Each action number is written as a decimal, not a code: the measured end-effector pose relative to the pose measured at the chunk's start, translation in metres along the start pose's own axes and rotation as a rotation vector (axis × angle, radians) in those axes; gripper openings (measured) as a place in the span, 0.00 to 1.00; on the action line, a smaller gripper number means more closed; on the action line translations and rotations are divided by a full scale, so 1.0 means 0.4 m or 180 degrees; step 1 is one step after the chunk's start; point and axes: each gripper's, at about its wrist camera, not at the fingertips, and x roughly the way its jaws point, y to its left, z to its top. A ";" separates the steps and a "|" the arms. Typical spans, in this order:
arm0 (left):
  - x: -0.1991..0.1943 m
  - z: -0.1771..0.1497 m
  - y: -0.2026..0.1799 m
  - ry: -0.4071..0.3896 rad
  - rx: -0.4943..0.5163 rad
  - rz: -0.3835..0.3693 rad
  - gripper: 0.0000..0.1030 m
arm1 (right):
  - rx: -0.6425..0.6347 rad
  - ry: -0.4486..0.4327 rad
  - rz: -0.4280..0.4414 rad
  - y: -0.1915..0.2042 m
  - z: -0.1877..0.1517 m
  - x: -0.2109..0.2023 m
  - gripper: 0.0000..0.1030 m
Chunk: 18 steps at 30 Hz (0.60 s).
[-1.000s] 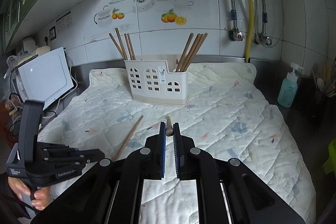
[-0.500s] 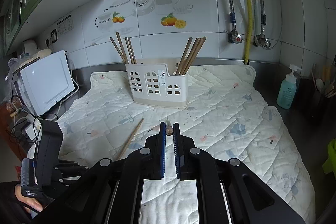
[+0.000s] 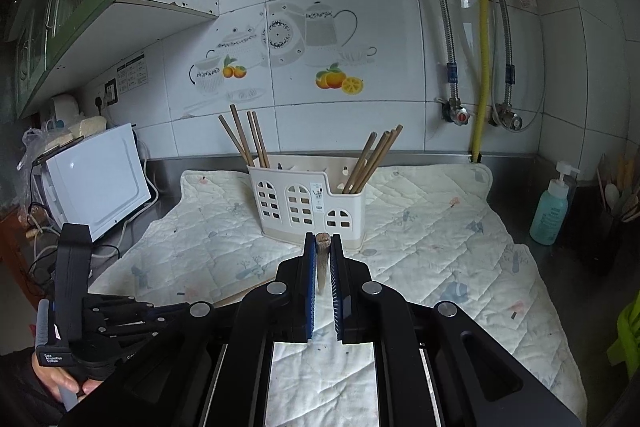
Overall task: Organize utensils
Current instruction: 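Lift both held chopsticks over the white holder with both tools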
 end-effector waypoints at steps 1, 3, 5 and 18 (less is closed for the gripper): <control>-0.006 0.009 0.003 -0.0055 -0.0006 -0.0013 0.05 | -0.0011 -0.0015 0.0004 0.001 0.011 0.003 0.07; -0.018 0.027 0.006 -0.0178 -0.0003 -0.0017 0.05 | -0.0026 -0.0041 0.0018 0.002 0.032 0.009 0.07; -0.025 0.046 0.010 -0.0277 0.0014 -0.0033 0.05 | -0.0031 -0.0061 0.0040 0.001 0.055 0.015 0.07; -0.065 0.241 0.017 -0.0563 0.0152 -0.0119 0.05 | -0.0120 -0.0378 0.0078 -0.009 0.245 0.032 0.07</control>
